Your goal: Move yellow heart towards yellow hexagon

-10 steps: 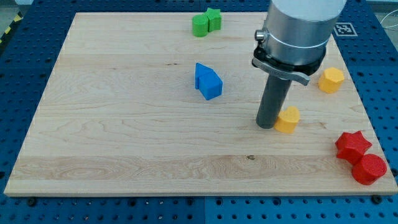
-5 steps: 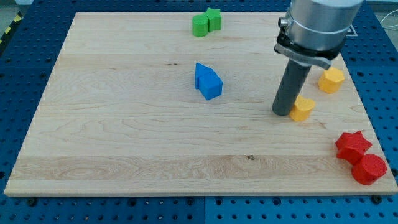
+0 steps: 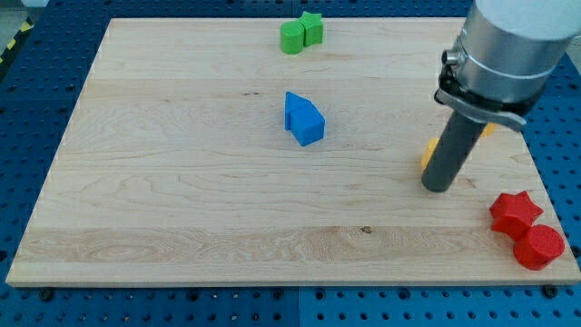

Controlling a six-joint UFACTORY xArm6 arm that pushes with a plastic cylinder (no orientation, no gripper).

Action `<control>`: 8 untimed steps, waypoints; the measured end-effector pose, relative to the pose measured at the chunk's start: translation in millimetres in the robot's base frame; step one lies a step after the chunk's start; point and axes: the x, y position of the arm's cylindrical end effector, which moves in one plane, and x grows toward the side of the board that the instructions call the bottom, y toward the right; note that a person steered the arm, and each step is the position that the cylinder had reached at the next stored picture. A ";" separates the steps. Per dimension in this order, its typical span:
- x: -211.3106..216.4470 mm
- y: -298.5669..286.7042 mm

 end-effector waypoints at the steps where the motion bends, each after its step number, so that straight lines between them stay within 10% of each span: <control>1: -31.0 0.0; 8: -56.4 19.5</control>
